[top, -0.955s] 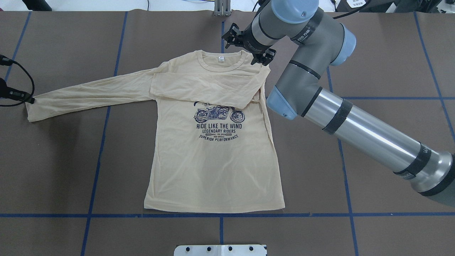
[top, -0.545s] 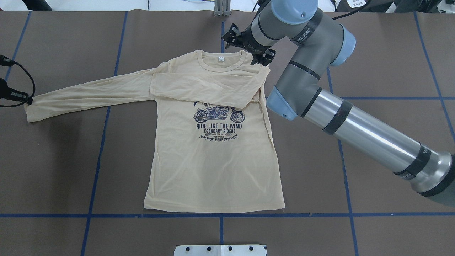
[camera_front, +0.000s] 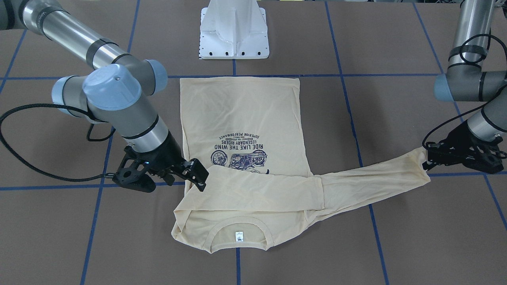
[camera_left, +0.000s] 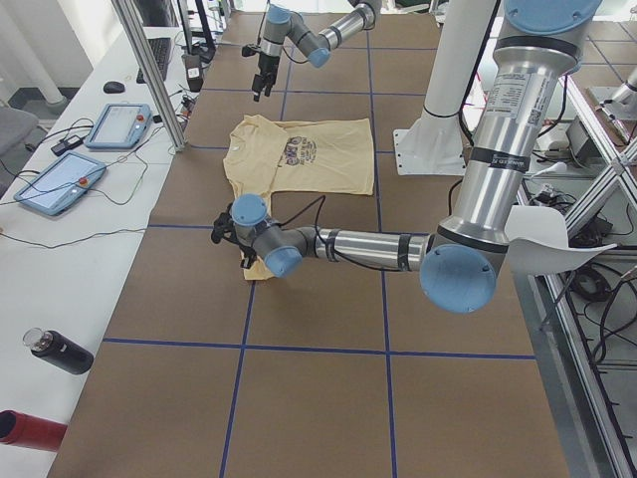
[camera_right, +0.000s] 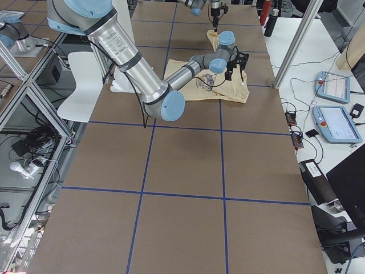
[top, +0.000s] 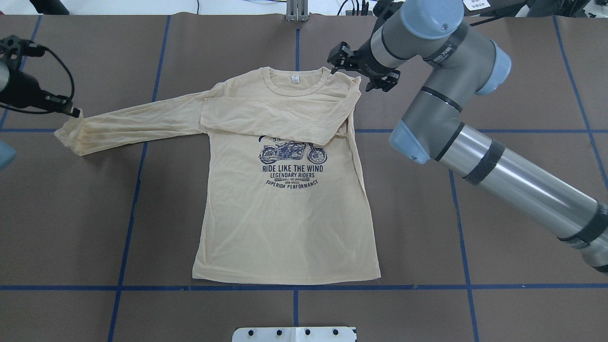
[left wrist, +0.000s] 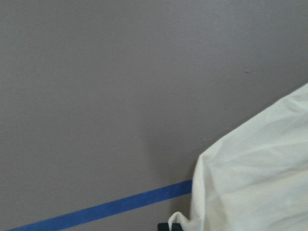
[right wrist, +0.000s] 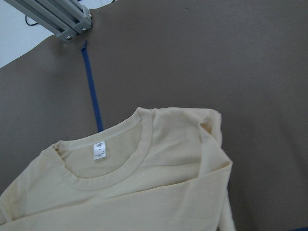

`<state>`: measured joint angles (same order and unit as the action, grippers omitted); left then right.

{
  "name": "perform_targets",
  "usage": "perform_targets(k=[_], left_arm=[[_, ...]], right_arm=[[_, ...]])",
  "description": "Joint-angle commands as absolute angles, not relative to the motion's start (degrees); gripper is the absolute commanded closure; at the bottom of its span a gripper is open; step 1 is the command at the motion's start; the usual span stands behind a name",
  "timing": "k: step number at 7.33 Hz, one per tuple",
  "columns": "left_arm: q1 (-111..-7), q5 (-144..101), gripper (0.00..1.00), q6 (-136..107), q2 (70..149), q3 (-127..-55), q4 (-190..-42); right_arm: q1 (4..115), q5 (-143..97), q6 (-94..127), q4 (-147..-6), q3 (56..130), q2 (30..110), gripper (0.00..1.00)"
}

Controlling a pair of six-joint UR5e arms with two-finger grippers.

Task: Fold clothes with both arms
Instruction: 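Fold the other sleeve with the left gripper across the shirt toward the collar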

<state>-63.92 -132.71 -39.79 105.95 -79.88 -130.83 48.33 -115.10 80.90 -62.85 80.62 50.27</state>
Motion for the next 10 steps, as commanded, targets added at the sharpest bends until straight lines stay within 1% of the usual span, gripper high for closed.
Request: perform_targets(k=[1, 3, 4, 5, 6, 7, 9, 10], left_arm=[[-57.79, -132.46, 1.00, -60.70, 115.71, -87.69, -122.38], [-48.91, -127.31, 1.00, -80.86, 126.60, -87.19, -122.17], [-45.13, -123.26, 1.00, -87.21, 132.65, -84.84, -121.73], [-43.09, -119.83, 1.00, -92.32, 141.94, -77.59, -121.73], [-40.98, -117.10, 1.00, -95.68, 150.56, -68.56, -121.82], [-39.30, -115.16, 1.00, -96.41, 152.99, -65.60, -122.34], [-36.31, -109.63, 1.00, -97.20, 154.24, -64.69, -122.61], [-36.21, -109.51, 0.29, -97.03, 154.51, -63.30, -123.65]], right_arm=[[52.89, -118.91, 68.18, -62.67, 82.53, 58.77, 0.01], [56.58, -119.35, 55.70, -62.05, 82.27, 64.57, 0.01], [58.25, -119.36, 51.55, -62.05, 82.00, 66.51, 0.01], [58.62, -119.27, 49.68, -61.96, 81.91, 67.93, 0.01], [58.62, -119.18, 49.31, -61.96, 81.74, 68.72, 0.01], [58.62, -119.09, 48.70, -61.96, 81.74, 69.17, 0.01], [58.54, -118.92, 48.60, -61.44, 81.74, 70.05, 0.01], [58.36, -118.74, 49.30, -61.17, 81.83, 69.70, 0.01]])
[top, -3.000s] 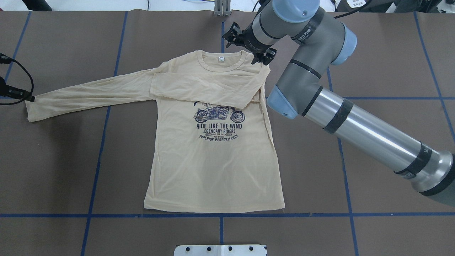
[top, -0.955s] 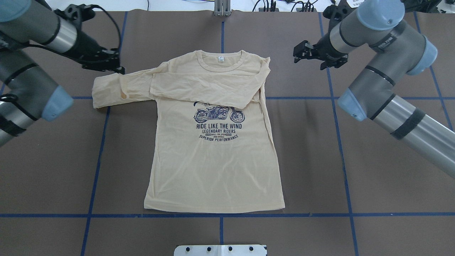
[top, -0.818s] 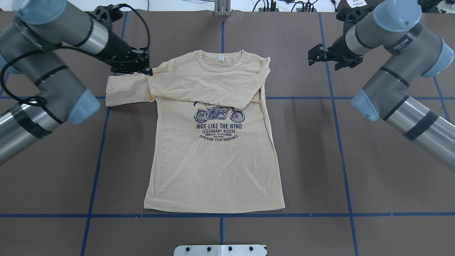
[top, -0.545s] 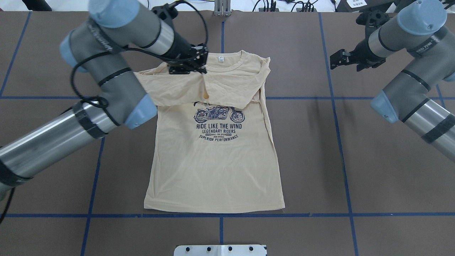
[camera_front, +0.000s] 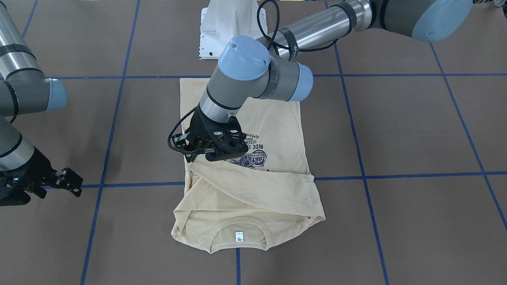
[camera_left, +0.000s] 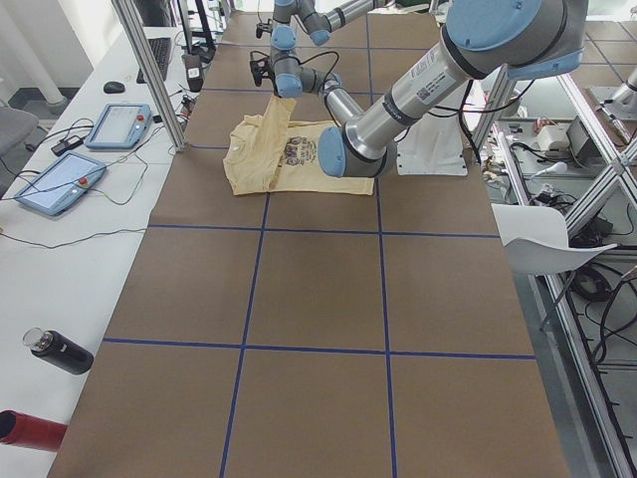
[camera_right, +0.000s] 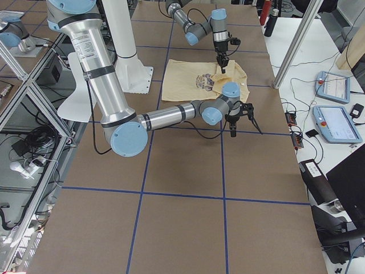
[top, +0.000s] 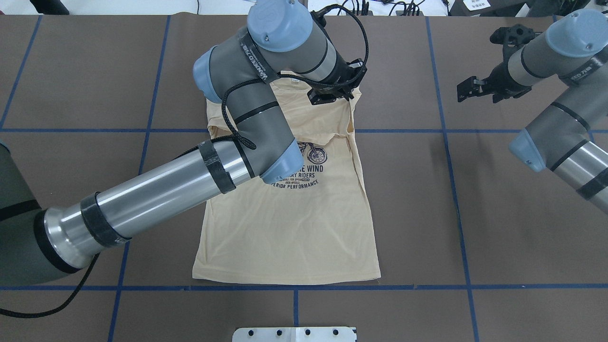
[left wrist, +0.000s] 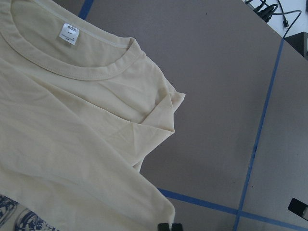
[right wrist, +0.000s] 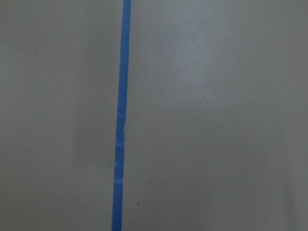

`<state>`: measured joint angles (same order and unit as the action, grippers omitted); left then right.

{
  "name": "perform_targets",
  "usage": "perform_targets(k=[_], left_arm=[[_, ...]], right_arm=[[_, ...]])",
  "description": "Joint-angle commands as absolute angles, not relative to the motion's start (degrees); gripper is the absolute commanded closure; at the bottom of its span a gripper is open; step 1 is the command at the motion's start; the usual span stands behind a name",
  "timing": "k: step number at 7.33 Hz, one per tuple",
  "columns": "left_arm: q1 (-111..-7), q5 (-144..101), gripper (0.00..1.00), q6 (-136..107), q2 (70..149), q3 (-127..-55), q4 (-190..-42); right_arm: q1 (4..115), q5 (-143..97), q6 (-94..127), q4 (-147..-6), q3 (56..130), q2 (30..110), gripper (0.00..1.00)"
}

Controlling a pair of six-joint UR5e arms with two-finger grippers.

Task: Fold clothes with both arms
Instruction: 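Fold the other sleeve with the left gripper across the shirt toward the collar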

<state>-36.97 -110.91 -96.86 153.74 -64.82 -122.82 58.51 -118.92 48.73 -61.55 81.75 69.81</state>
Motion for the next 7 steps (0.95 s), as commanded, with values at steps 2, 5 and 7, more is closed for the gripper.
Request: perform_targets(k=[2, 5, 7], left_arm=[[-36.91, -109.69, 0.24, -97.12, 154.34, -64.94, -123.05], [-40.25, -114.96, 0.25, -93.46, 137.98, -84.63, -122.70], [-41.22, -114.96, 0.25, -88.35, 129.57, -92.18, -122.61]], right_arm=[[57.23, -119.00, 55.32, -61.00, 85.40, 70.92, 0.01], [41.39, -109.41, 83.11, -58.97, 102.77, 77.68, 0.00], [22.24, -90.17, 102.81, -63.24, 112.72, 79.89, 0.00]])
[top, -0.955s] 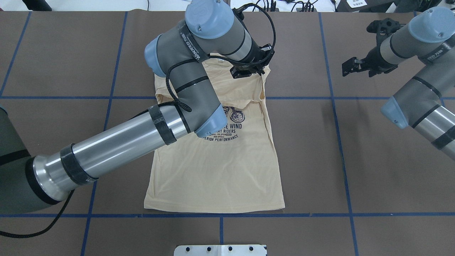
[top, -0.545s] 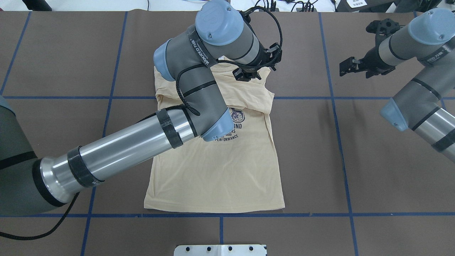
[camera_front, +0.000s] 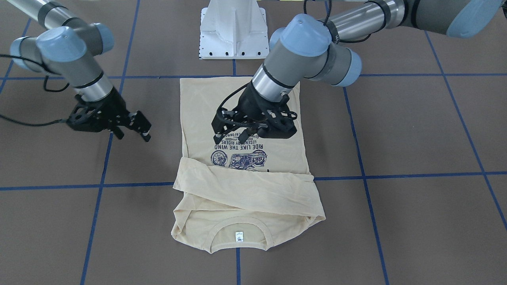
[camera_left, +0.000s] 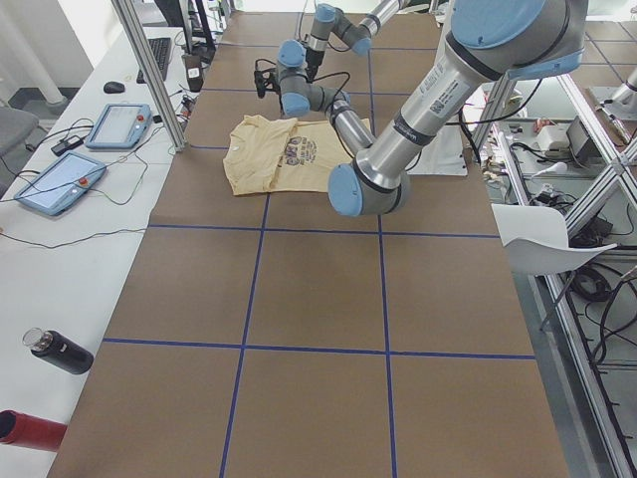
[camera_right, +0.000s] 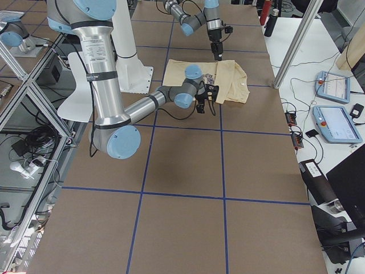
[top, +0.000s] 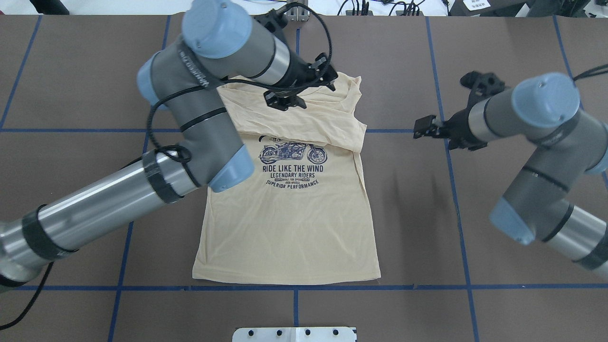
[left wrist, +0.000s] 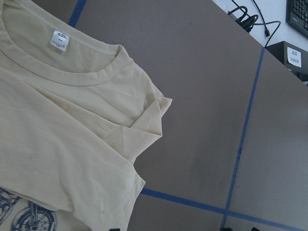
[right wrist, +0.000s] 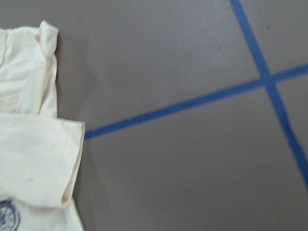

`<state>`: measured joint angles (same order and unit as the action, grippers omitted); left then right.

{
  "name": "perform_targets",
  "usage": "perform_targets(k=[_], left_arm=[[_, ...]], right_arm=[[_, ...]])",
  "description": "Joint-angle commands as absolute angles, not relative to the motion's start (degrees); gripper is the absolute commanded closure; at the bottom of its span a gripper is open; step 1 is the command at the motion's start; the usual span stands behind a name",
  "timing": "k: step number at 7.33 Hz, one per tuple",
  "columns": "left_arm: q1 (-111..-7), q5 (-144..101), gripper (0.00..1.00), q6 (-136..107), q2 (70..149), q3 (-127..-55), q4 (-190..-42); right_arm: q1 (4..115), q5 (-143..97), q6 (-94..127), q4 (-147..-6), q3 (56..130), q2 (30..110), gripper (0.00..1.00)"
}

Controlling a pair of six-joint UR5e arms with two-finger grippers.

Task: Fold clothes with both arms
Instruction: 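Release the sleeve with the left gripper while the right gripper moves to the hem corner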

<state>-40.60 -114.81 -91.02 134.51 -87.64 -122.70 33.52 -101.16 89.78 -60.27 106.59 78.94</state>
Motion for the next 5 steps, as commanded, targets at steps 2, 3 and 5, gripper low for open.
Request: perform_targets(k=[2, 3, 5], left_arm=[[-41.31, -114.87, 0.25, -88.33, 129.29, -92.29, -122.61], [-41.31, -114.70, 0.25, -88.33, 129.29, -92.29, -122.61], [-41.31, -114.61, 0.25, -88.33, 129.29, -92.29, -122.61]], right_arm=[[13.92, -86.77, 113.41, -73.10, 119.07, 79.80, 0.01], [8.06, -79.44, 116.86, -73.30, 119.00, 80.15, 0.01], [4.93, -76.47, 119.69, -73.74, 117.52, 80.68, 0.02]])
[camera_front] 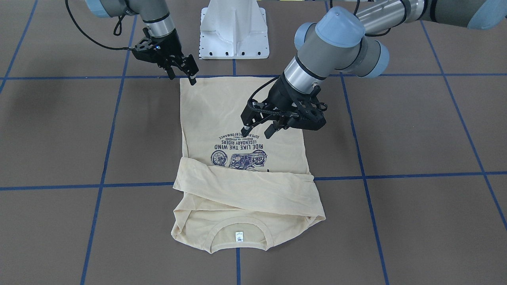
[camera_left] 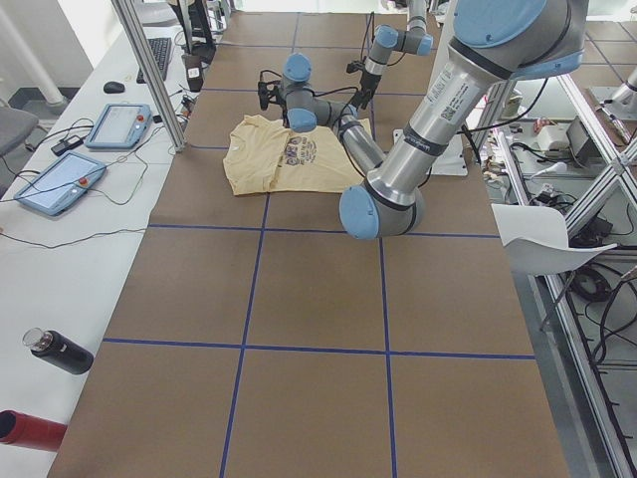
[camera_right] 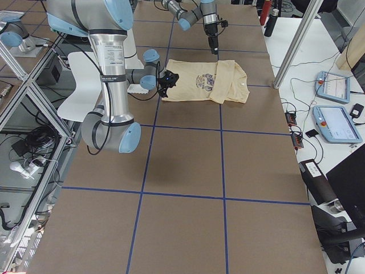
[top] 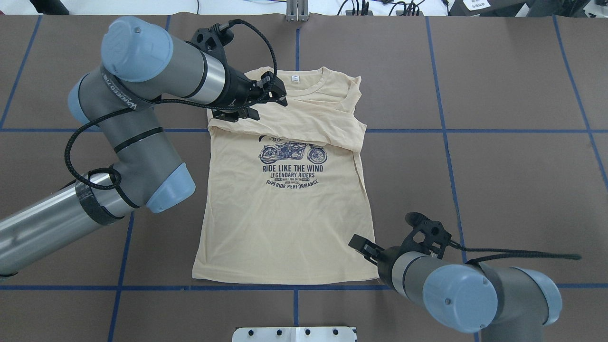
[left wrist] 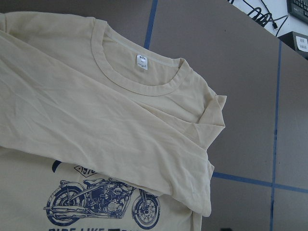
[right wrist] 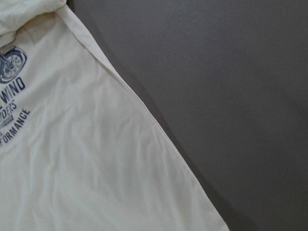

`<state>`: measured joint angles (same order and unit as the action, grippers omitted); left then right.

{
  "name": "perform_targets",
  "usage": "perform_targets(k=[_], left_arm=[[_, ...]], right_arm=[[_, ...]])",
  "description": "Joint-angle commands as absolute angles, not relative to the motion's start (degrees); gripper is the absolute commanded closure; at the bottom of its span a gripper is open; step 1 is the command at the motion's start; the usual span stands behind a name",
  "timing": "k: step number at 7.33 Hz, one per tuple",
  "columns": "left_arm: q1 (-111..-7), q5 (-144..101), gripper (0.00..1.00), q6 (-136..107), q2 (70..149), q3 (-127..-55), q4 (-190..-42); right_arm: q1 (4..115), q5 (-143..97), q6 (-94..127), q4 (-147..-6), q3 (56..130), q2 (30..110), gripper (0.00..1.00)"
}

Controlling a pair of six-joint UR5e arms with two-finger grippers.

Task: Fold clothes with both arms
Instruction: 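Release the sleeve with the left gripper while the right gripper moves to the hem corner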

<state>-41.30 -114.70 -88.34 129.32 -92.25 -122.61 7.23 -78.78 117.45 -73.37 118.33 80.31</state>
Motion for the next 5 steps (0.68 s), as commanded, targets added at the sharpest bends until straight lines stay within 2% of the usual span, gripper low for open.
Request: perform_targets(k=[1, 3, 4, 5], left_arm=[[-41.31, -114.61, 0.25, -88.33, 129.20, -92.20, -122.61], [-41.22, -114.52, 0.24, -88.42, 129.20, -92.20, -122.61], [-41.22, -114.52, 0.24, -88.42, 129.20, -92.11, -122.61], [-41.22, -114.43, 0.24, -88.42, 129.03, -92.11, -122.61]], right_arm=[[4.75, -76.20, 119.71, -73.74, 116.55, 80.60, 0.02], [4.31, -76.38, 119.71, -73.74, 115.93, 80.77, 0.04], [3.96, -76.38, 119.71, -73.74, 115.93, 80.77, 0.07], [3.96, -76.46, 119.71, -73.74, 115.75, 80.68, 0.15]])
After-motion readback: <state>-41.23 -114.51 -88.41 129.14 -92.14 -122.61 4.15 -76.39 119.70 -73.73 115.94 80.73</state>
